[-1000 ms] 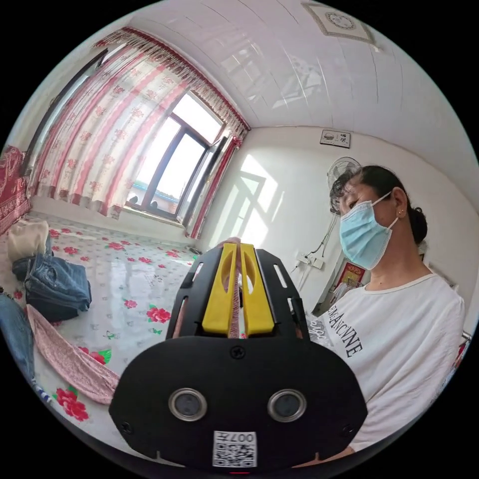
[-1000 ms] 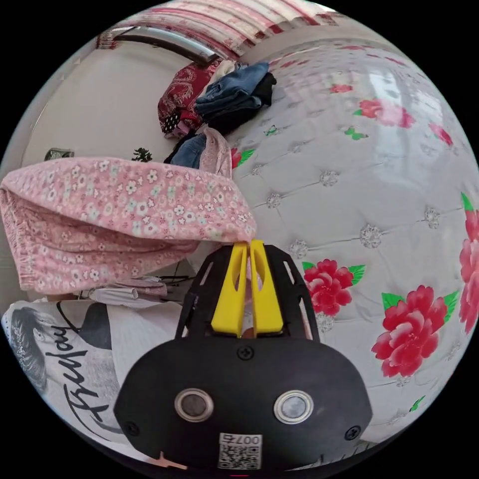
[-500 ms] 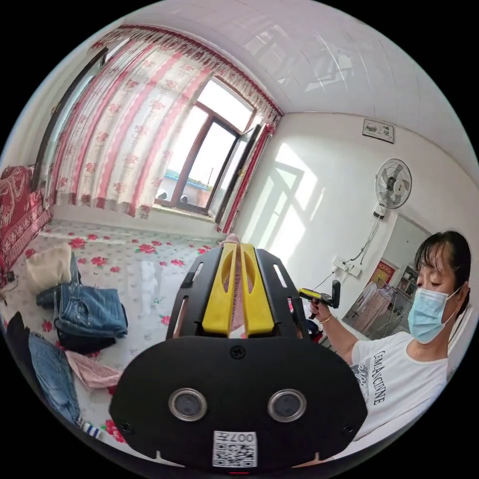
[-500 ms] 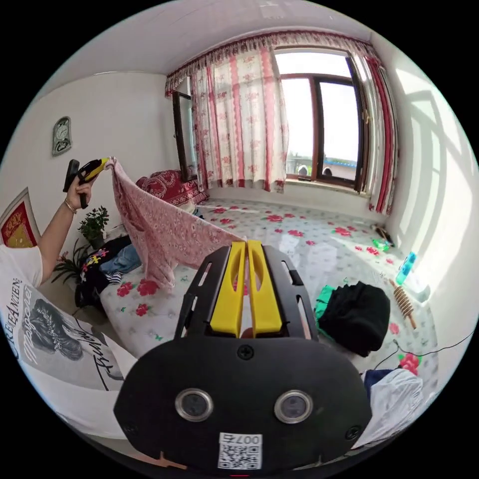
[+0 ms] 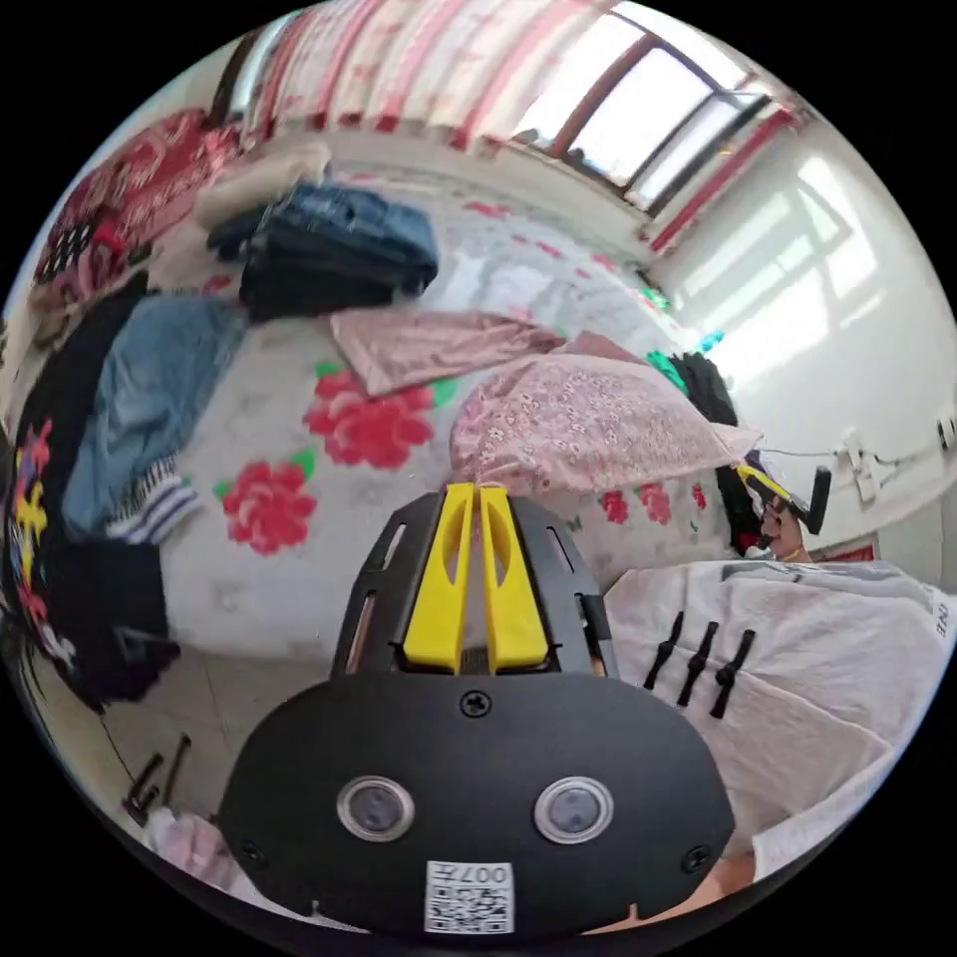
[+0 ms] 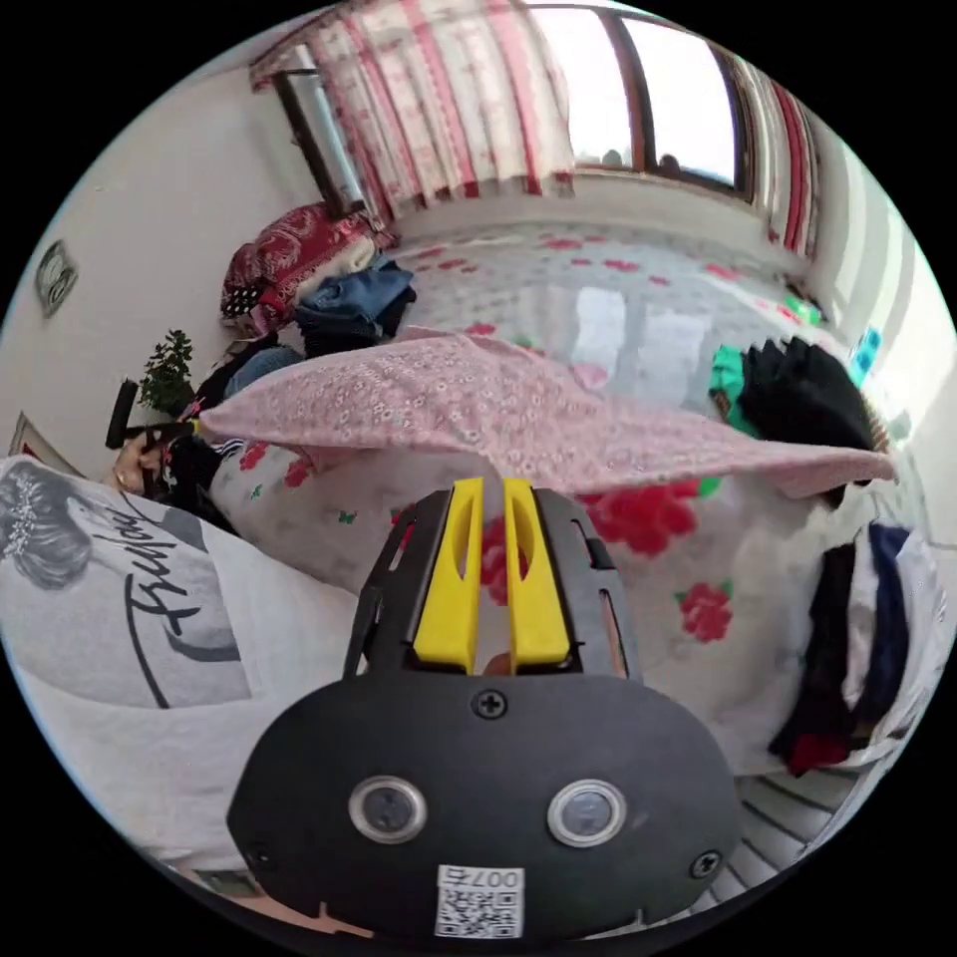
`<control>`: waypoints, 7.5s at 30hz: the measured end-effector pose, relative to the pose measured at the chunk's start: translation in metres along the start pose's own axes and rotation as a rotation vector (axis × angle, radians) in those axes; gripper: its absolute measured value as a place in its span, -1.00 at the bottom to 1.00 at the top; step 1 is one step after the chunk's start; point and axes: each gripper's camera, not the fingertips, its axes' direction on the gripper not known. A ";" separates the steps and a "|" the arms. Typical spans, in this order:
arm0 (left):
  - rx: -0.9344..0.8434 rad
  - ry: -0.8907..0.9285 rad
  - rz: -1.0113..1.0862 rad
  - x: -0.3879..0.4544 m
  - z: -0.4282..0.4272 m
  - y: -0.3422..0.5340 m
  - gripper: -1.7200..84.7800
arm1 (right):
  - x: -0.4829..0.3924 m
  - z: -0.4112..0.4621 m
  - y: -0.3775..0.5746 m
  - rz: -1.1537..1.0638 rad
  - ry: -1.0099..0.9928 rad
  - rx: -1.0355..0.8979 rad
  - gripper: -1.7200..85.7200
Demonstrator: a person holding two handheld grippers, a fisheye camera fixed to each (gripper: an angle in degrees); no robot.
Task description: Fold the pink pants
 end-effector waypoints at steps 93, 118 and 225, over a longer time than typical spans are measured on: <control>-0.156 -0.393 0.038 -0.191 0.005 -0.180 -0.80 | -0.108 0.183 -0.327 -0.154 0.124 -0.164 -0.92; 0.147 -0.079 -0.256 -0.306 -0.083 -0.242 -0.98 | -0.232 0.276 -0.481 -0.260 0.030 0.203 -0.96; -0.207 -0.159 0.246 -0.173 0.025 -0.406 -0.72 | 0.199 0.122 -0.318 0.450 0.408 -0.349 -0.86</control>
